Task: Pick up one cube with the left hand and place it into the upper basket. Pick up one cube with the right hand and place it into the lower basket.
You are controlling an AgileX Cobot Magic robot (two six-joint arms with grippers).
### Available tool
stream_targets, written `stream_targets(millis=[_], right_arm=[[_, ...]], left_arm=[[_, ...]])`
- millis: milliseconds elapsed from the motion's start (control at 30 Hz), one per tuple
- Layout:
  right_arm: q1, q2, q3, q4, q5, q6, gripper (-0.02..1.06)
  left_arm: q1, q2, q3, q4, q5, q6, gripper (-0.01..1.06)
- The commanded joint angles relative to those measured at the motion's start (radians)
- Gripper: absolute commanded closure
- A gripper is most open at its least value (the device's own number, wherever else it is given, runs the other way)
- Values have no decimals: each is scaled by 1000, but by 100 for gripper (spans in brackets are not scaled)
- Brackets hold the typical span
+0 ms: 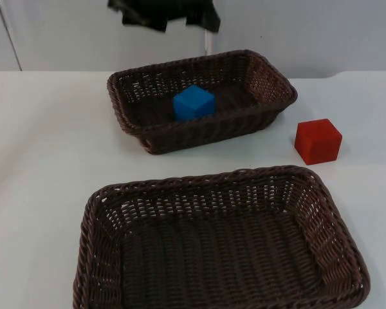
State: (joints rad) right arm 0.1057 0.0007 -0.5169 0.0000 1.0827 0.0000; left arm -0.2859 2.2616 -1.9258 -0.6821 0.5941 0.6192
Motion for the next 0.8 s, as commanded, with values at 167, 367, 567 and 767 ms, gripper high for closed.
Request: stream_targets(millis=[167, 367, 567, 767], right_arm=[[-2, -1, 2, 0, -3, -15, -1], [-2, -1, 2, 0, -3, -15, -1], [-2, -1, 2, 0, -3, -15, -1], [-2, -1, 2, 0, -3, -15, -1]], left_arm=[[-5, -87, -3, -8, 0, 6, 13], [-3, -87, -3, 15, 23, 8, 13], [-3, -87, -3, 15, 39, 8, 13], [-3, -87, -3, 19, 77, 5, 13]])
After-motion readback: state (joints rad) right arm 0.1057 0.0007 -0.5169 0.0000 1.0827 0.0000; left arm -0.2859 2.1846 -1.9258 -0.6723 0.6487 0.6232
